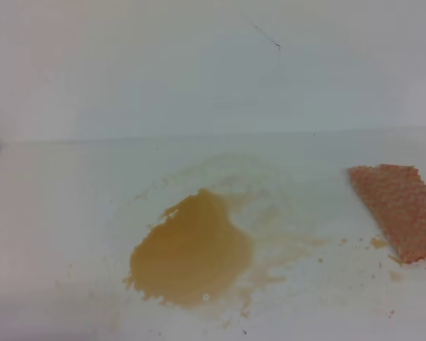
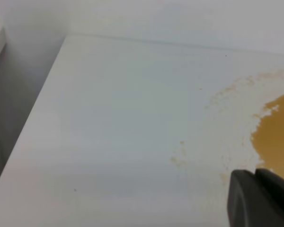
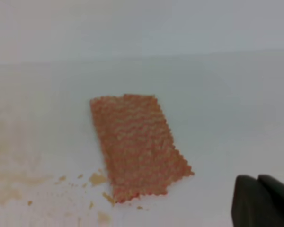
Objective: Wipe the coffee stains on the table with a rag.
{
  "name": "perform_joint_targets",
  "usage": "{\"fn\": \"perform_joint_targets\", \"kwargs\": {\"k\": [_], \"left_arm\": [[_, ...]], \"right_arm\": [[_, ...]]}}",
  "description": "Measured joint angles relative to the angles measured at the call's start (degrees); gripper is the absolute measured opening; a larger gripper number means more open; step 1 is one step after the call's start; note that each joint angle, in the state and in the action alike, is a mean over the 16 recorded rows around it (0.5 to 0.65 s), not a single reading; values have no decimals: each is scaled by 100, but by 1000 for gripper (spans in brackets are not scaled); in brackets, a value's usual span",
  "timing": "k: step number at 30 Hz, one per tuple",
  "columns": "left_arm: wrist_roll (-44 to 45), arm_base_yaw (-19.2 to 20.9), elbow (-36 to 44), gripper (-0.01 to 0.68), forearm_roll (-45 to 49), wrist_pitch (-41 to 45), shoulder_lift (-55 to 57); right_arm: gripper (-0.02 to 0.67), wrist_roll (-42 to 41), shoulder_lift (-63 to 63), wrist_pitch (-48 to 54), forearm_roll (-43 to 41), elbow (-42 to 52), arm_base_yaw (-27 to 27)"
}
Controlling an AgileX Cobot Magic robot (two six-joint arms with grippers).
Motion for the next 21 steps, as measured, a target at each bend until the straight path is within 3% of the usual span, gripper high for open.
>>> {"fn": "perform_joint_targets", "kwargs": {"k": [13, 21], "left_arm": [[0, 0, 0, -3, 0, 0, 0], [0, 0, 0, -3, 0, 0, 0]], "right_arm": [[-3, -766, 1091, 139, 473, -100, 2], [-3, -1407, 2094, 456, 879, -667, 147]]}}
